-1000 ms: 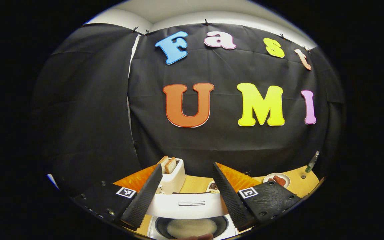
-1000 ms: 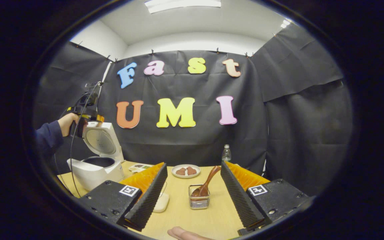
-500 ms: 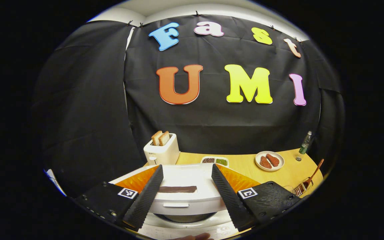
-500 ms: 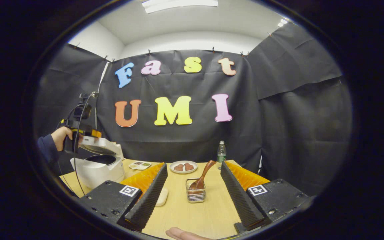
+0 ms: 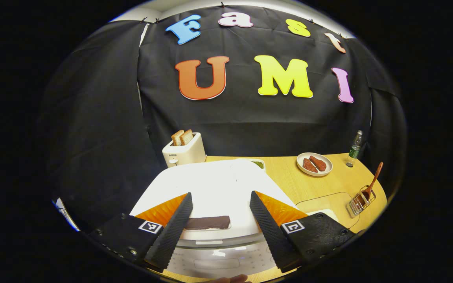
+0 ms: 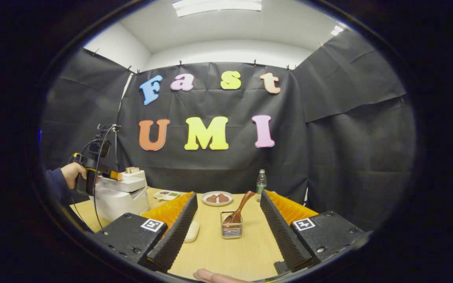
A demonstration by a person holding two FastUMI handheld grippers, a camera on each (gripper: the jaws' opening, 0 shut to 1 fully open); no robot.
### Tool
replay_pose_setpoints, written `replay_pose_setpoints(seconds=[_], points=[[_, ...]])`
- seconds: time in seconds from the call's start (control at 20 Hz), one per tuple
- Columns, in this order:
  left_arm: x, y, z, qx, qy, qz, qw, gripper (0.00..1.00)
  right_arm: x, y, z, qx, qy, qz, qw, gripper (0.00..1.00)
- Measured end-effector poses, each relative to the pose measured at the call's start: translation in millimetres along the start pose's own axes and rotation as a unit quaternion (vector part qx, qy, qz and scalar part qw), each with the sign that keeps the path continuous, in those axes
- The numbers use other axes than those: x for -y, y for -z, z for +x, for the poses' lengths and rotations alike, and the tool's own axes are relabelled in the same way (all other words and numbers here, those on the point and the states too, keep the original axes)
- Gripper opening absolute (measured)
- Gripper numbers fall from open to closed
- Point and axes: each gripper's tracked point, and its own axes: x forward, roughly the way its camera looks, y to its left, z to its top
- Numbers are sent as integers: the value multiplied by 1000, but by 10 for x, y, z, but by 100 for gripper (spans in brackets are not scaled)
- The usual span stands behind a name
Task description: Close the left gripper, press the button to open the rice cooker; take a wooden spoon from the chopstick holder with the right hand, scoop a spoonful of rice and pour it into the rice cooker, then put the wooden spoon back into the chopstick holder.
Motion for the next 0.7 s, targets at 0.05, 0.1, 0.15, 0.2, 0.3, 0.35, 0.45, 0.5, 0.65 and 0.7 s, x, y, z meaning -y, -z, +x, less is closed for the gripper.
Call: replay_pose_setpoints(seconds=[0.05, 0.1, 0.15, 0.2, 0.3, 0.35, 0.45, 0.5, 0.65, 0.7], points=[[11, 48, -2, -5, 2, 1, 1000, 95, -16, 5, 3, -1, 0, 0, 1000, 100], [7, 97, -3, -8, 4, 6, 1000, 95, -32, 0, 8, -2, 0, 0, 1000, 100], [-3, 143, 7, -12, 4, 9, 1000, 95, -52, -15, 9, -1, -1, 0, 1000, 100], [-6, 167, 8, -11, 3, 10, 1000, 95, -74, -27, 2, 1, -3, -2, 1000, 100], [-1, 190, -8, -3, 1, 6, 1000, 96, -104, -37, -20, 2, -4, -7, 1000, 100], [1, 220, -30, -4, 0, 5, 1000, 96, -115, -46, -45, 3, -5, -8, 1000, 100], [2, 267, -81, -4, 1, 4, 1000, 96, -149, -47, -76, 4, -6, -10, 1000, 100], [-2, 292, -100, -8, 2, 3, 1000, 96, -152, -38, -85, 4, -7, -11, 1000, 100], [-22, 319, -170, -8, 2, -1, 1000, 96, -187, -58, -88, 6, -7, -12, 1000, 100], [-25, 334, -184, -5, 2, 1, 1000, 96, -203, -49, -88, 6, -8, -13, 1000, 100]])
